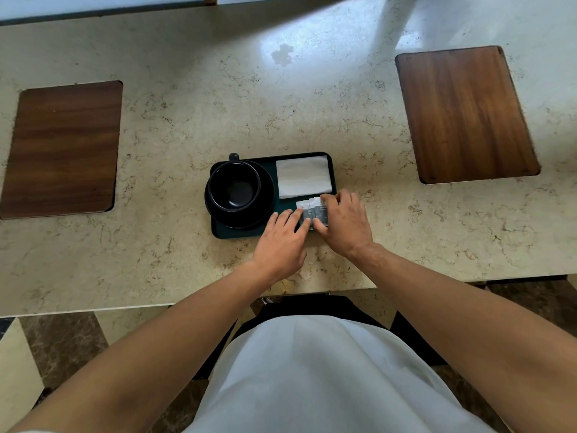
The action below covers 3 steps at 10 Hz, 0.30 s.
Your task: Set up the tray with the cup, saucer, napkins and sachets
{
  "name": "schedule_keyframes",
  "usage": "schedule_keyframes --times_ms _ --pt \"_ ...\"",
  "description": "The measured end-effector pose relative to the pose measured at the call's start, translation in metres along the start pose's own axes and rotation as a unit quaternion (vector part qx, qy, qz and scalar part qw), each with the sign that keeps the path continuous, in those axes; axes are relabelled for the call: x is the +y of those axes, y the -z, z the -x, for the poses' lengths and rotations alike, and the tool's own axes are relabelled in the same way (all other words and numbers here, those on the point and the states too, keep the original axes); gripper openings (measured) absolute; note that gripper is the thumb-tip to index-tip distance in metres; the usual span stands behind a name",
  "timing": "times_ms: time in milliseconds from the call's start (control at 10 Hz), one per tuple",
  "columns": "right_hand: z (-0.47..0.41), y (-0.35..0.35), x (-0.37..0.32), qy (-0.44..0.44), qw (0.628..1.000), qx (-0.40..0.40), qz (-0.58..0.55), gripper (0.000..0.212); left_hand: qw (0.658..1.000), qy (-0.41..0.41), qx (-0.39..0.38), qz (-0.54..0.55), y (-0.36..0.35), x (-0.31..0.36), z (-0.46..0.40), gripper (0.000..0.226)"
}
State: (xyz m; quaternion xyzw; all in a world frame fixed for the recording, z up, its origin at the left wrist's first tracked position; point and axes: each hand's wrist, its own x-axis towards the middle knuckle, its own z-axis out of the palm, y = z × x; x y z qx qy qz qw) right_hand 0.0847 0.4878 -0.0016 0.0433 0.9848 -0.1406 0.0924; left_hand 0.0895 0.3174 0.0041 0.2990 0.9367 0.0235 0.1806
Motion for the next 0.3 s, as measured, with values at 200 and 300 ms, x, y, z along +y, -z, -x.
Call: schedule_keyframes --times_ms 200,300 --pt "0.0 0.003 0.0007 0.006 1.0 -0.003 0.005 0.058 0.999 -0.004 0.022 0.025 0.0022 -0.0005 0.001 0.065" --pt "-0.0006 0.0039 0.0031 0.017 1.0 0.009 0.002 0.06 0.998 -0.004 0.051 0.027 0.0041 -0.0029 0.0015 0.063"
